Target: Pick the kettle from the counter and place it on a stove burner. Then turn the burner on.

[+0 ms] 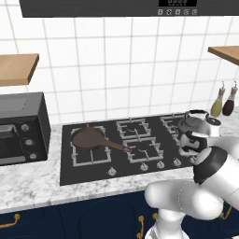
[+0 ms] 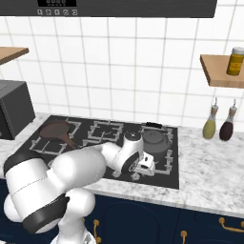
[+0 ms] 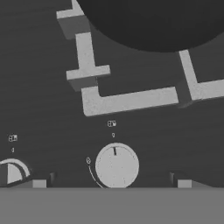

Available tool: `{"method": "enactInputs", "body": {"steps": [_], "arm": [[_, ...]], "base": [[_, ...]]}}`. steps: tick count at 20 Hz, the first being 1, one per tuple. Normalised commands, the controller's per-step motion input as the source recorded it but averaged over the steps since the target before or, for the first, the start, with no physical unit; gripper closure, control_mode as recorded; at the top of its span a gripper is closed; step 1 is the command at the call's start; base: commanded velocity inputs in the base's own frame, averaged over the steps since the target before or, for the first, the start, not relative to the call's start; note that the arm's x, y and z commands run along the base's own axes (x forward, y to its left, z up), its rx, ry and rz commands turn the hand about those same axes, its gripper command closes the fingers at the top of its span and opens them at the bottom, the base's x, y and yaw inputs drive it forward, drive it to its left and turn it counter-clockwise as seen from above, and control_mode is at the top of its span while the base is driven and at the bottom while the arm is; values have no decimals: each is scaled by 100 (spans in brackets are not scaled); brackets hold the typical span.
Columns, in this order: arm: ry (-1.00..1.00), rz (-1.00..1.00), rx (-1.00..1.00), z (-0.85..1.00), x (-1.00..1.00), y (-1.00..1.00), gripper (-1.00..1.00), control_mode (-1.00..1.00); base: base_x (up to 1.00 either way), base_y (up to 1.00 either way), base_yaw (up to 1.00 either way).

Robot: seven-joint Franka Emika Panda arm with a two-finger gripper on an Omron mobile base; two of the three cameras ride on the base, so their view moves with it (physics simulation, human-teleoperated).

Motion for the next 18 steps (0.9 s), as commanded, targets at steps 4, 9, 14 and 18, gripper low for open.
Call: {"method": "enactInputs", "body": {"steps": [4, 9, 14, 18], "arm": [[5, 4, -5, -35, 17, 0, -100, -100], [0, 4, -2, -20, 9, -2, -100, -100], [0, 1, 0, -8, -7, 0, -100, -100], [0, 0, 0, -1, -2, -2, -100, -100]], "base": [[0, 0, 0], [0, 0, 0], [0, 0, 0], [0, 0, 0]]}}
